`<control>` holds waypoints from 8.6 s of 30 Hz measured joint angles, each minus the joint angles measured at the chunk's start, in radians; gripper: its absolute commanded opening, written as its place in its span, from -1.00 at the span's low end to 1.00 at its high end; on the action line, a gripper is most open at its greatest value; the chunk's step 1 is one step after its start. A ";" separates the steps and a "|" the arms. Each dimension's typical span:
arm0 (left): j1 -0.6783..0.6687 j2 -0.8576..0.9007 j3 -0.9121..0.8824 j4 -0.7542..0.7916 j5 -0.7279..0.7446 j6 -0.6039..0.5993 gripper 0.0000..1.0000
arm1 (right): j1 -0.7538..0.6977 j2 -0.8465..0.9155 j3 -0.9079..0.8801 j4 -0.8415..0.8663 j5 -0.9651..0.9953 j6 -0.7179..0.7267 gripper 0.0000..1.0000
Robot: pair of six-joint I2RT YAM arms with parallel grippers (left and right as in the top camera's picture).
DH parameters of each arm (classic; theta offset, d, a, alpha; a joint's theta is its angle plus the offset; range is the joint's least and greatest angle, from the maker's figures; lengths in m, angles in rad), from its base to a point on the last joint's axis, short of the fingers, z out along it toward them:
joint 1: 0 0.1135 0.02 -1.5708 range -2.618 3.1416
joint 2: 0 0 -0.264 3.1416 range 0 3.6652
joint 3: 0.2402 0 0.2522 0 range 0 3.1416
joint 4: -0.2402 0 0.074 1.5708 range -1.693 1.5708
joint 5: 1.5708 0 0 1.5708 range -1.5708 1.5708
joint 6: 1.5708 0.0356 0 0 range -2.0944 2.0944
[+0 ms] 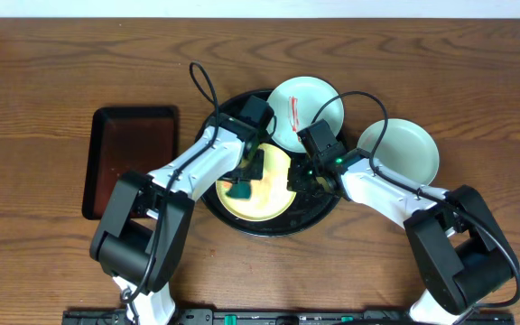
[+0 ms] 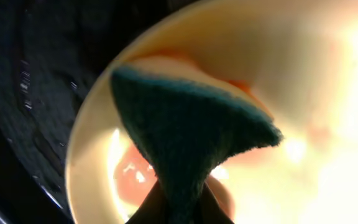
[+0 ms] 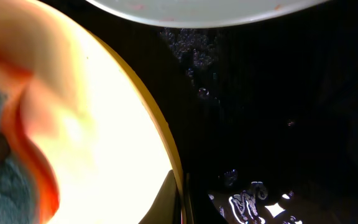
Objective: Clean dirty plates on tray and stack at the side
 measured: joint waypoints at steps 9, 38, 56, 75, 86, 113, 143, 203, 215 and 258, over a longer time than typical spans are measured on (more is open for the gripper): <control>0.017 0.000 -0.001 -0.016 0.338 0.214 -0.85 | 0.000 0.000 0.001 0.000 0.002 0.000 -0.98; -0.013 0.000 0.005 -0.070 -0.157 -0.122 -0.85 | 0.000 0.000 0.001 0.000 0.001 0.000 -0.98; 0.011 0.000 -0.003 0.060 0.348 0.154 -0.85 | 0.000 0.000 0.002 -0.002 0.012 0.000 -0.98; 0.070 -0.010 0.092 -0.138 -0.088 -0.074 -0.85 | 0.000 0.000 0.002 -0.004 0.002 0.000 -0.98; 0.096 -0.135 0.177 -0.242 -0.147 -0.082 -0.85 | 0.000 0.000 0.009 -0.026 -0.006 -0.016 -0.97; 0.096 -0.137 0.177 -0.242 -0.117 -0.082 -0.85 | 0.171 -0.513 0.015 -0.412 0.703 -0.160 -0.98; 0.096 -0.137 0.177 -0.234 -0.117 -0.082 -0.85 | 0.401 -0.522 0.015 -0.265 1.501 -0.379 -0.98; 0.096 -0.137 0.177 -0.225 -0.117 -0.082 -0.85 | -0.717 -0.276 0.014 -0.378 0.286 -0.283 -0.98; 0.096 -0.137 0.177 -0.223 -0.117 -0.082 -0.85 | -0.727 -0.243 0.023 -0.339 0.264 -0.341 0.05; 0.096 -0.137 0.177 -0.222 -0.117 -0.082 -0.85 | -0.168 0.094 0.145 0.019 0.151 -0.088 -0.53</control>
